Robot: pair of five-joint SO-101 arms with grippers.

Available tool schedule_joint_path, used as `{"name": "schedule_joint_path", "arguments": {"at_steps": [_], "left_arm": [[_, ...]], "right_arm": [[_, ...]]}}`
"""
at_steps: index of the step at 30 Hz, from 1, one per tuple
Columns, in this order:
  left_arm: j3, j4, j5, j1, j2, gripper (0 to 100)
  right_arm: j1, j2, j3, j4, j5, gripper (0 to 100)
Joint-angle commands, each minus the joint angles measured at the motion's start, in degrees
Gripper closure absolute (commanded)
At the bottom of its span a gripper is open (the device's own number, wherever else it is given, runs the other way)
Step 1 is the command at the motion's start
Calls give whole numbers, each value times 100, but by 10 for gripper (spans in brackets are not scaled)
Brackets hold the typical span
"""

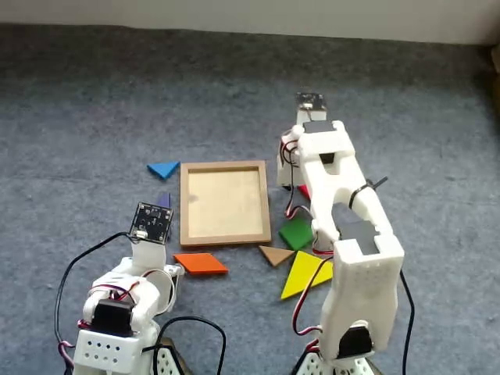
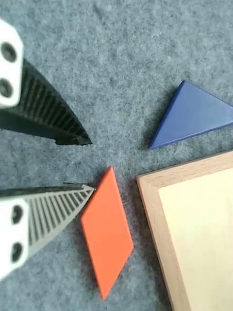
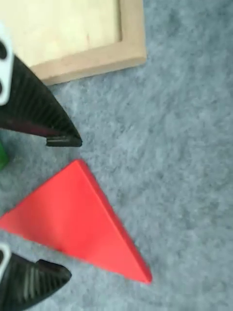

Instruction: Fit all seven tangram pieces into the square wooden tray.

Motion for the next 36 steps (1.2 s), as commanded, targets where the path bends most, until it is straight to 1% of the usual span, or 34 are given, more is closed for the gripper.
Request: {"name": "schedule_joint_path", "arguments": {"at_steps": [1, 8, 17, 22, 24, 29, 36], "left_arm": [[110, 18, 35, 92, -207, 854], [110, 18, 35, 92, -207, 854], [110, 18, 35, 92, -207, 854], [110, 18, 35, 92, -207, 854], [110, 18, 35, 92, -207, 854], [110, 18, 35, 92, -207, 854], [110, 18, 35, 92, -207, 854]], "right_arm": [[92, -101, -321, -66, -62, 641], [286, -75, -321, -110, -70, 641], [303, 268, -374, -75, -70, 646], [303, 259, -374, -101, -70, 757], [303, 259, -374, -92, -44, 783], [303, -66, -488, 110, 9, 788], [48, -901, -382, 189, 466, 789]]}}
